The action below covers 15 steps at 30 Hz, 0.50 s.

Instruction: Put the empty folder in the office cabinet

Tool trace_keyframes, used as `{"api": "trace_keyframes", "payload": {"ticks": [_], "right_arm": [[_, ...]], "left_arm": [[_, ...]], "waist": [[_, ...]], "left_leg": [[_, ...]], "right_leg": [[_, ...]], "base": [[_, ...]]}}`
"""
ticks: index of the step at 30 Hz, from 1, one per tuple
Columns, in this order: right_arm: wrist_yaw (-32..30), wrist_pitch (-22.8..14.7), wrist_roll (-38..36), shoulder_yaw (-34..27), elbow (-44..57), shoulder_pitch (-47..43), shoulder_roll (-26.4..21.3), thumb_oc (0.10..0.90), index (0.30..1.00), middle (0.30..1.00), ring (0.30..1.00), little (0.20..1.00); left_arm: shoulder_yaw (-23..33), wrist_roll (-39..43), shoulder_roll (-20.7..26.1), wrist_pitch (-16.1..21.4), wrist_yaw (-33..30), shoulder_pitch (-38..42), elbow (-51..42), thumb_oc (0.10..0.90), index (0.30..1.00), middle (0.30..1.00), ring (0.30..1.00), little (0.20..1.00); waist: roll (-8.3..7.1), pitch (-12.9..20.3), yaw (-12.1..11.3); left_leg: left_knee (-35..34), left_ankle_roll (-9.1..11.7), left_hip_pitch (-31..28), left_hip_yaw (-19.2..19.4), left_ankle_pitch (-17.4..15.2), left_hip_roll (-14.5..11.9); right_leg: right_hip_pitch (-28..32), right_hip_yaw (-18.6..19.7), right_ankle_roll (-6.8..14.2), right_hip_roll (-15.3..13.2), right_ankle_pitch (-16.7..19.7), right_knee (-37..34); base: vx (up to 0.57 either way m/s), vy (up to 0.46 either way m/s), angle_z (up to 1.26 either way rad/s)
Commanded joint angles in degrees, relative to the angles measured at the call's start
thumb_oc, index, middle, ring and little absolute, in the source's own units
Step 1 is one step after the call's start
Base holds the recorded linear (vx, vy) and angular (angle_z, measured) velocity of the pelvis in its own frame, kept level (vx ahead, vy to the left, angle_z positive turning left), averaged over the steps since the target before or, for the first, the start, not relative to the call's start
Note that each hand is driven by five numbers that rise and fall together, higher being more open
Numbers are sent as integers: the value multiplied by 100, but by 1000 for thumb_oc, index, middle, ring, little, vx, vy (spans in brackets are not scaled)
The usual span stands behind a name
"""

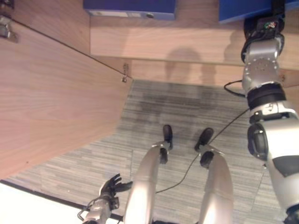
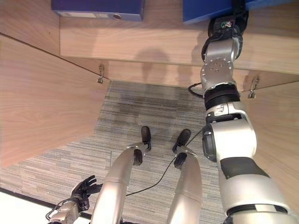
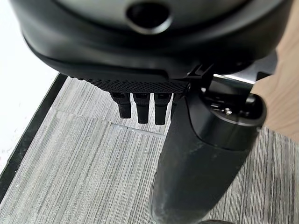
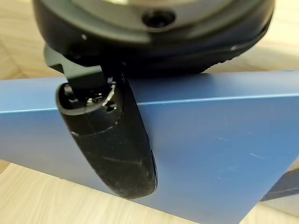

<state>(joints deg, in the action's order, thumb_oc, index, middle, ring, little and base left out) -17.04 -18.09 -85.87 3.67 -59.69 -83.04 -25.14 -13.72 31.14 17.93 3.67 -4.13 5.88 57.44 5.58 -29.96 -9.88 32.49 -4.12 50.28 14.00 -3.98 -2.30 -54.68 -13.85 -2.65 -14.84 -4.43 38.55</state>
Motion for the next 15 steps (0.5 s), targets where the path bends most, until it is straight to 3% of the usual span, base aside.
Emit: {"api": "trace_keyframes", "payload": {"ticks": [1, 15], "right_arm": [[523, -27, 59, 436, 173, -313, -204, 400, 300, 300, 300, 300], [728, -135, -149, 386, 430, -371, 51, 400, 300, 300, 300, 300]], "left_arm": [[-490, -44, 451, -150, -2, -615, 447, 800, 900, 900, 900, 900], [-757, 18, 566, -188, 129, -856, 34, 800, 900, 900, 900, 900]], "waist": [[77, 1030, -274], [255, 1135, -435]], "left_leg": [[-165, 275, 158, -479, -452, 104], [-293, 268, 130, -506, -409, 173]], "right_leg": [[134, 198, 425, 278, -804, 151], [145, 172, 495, 212, -826, 160]], "base": [[14, -6, 18], [6, 0, 4]]}}
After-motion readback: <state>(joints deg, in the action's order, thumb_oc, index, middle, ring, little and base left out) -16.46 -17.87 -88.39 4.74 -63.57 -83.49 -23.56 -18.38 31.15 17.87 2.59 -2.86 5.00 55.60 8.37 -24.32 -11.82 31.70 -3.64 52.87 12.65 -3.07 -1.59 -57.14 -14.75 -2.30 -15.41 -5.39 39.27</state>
